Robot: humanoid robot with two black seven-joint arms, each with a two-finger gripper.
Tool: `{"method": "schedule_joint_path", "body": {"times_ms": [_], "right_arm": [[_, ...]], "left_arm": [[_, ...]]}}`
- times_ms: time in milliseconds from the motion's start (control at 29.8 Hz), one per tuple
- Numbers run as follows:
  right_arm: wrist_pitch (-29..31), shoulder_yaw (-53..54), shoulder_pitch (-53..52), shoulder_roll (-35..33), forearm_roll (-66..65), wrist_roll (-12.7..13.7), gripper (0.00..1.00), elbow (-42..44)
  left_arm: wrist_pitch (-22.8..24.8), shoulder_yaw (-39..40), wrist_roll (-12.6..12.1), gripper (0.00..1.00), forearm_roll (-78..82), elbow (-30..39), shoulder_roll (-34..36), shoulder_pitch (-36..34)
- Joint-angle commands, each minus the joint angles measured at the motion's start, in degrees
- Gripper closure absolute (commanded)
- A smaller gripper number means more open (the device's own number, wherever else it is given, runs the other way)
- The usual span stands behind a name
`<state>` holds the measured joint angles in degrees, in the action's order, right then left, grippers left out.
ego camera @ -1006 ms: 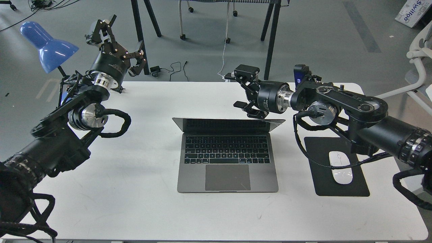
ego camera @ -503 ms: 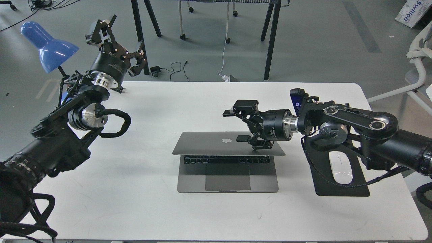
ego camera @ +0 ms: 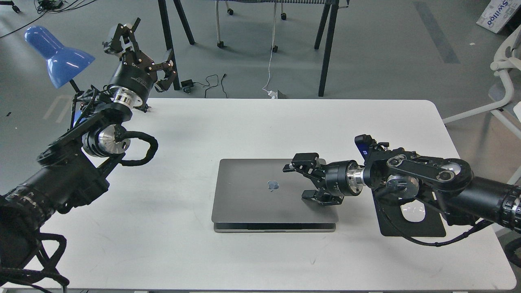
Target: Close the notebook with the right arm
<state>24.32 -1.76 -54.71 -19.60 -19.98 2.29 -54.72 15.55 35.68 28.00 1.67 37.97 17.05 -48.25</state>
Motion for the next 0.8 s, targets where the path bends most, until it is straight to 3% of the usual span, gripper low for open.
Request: {"method": "schedule_joint_path", "body": {"times_ms": [0, 536, 771], "right_arm": [[-0.4, -0.2, 0.7, 0.1, -0.3, 0.0, 0.00, 1.4], [-0.8, 0.2, 0.0, 1.1, 0.1, -0.2, 0.00, 3.6], [-0.8, 8.3, -3.7, 0.3, 0.0, -0.3, 0.00, 4.9]], "left_arm": [[0.0, 0.0, 0.0, 0.00, 0.0, 0.0, 0.0, 0.0], [0.0, 0.0, 0.0, 0.00, 0.0, 0.0, 0.0, 0.0], [0.0, 0.0, 0.0, 0.00, 0.0, 0.0, 0.0, -0.1]]}}
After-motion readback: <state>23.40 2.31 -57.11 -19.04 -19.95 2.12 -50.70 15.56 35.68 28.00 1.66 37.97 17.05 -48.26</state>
